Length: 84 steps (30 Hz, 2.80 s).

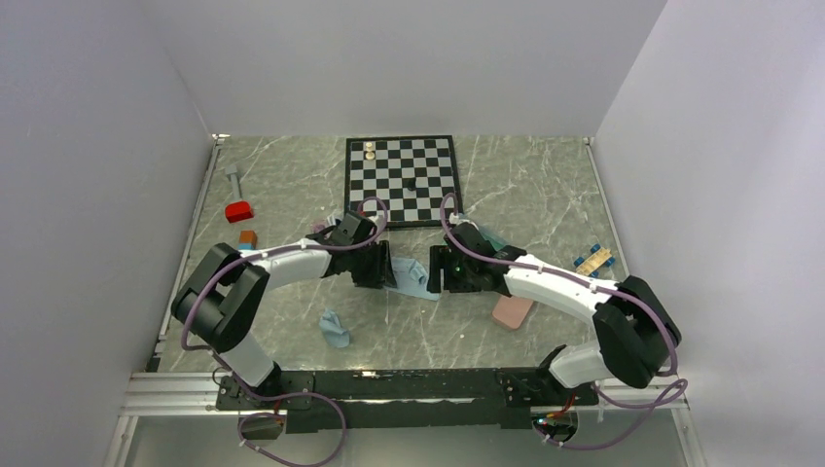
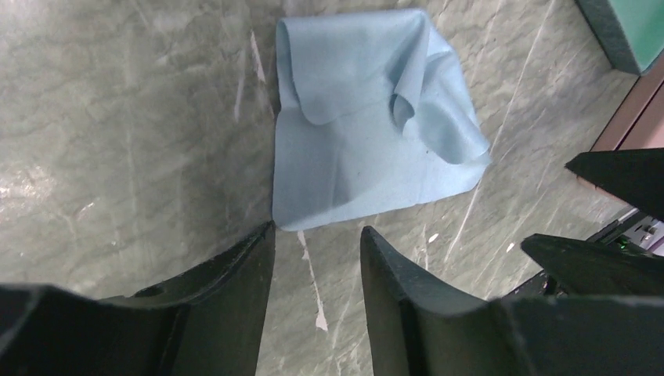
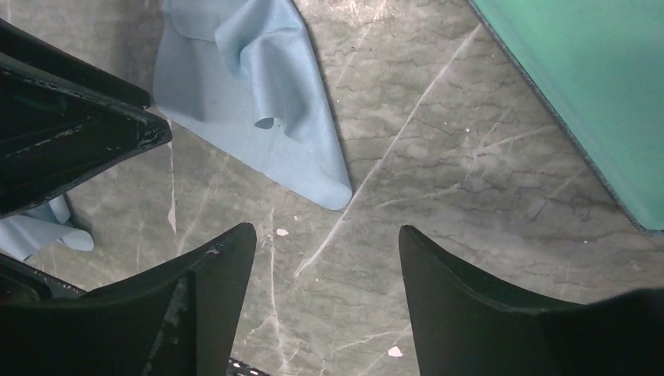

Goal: Organize the sunglasses

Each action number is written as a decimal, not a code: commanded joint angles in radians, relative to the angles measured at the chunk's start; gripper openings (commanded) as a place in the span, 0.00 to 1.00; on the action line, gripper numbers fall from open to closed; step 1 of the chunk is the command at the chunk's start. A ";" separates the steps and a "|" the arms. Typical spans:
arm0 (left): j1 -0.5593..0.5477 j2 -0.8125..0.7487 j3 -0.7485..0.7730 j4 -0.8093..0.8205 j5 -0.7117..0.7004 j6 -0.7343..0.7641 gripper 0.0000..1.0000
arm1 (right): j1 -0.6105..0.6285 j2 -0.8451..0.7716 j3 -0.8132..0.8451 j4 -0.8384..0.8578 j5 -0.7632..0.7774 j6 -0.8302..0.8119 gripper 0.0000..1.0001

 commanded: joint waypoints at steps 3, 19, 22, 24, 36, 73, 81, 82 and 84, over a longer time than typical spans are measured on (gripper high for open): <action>-0.008 0.032 0.049 -0.017 -0.039 -0.014 0.47 | 0.010 0.023 -0.009 0.029 -0.002 0.047 0.68; -0.022 0.082 0.052 -0.031 0.003 -0.002 0.00 | 0.028 0.071 -0.058 0.085 -0.068 0.107 0.53; -0.021 0.064 0.040 -0.022 0.021 0.001 0.00 | 0.029 0.082 -0.053 0.094 -0.050 0.112 0.51; -0.021 0.051 0.033 -0.016 0.023 -0.004 0.00 | 0.030 0.098 -0.047 0.095 -0.036 0.119 0.49; -0.022 0.042 0.011 0.031 0.052 -0.022 0.00 | 0.045 0.193 0.013 0.079 0.026 0.151 0.36; -0.024 -0.241 0.025 -0.060 0.102 0.022 0.00 | -0.009 0.196 0.175 -0.095 -0.326 0.056 0.00; -0.020 -0.195 0.123 -0.087 0.038 0.004 0.00 | -0.201 0.213 0.194 -0.109 -0.539 0.069 0.00; -0.019 -0.176 0.144 -0.081 0.052 0.000 0.00 | -0.206 0.223 0.204 -0.104 -0.543 0.065 0.00; -0.019 -0.143 0.177 -0.064 0.057 -0.007 0.00 | -0.209 0.241 0.236 -0.108 -0.525 0.050 0.00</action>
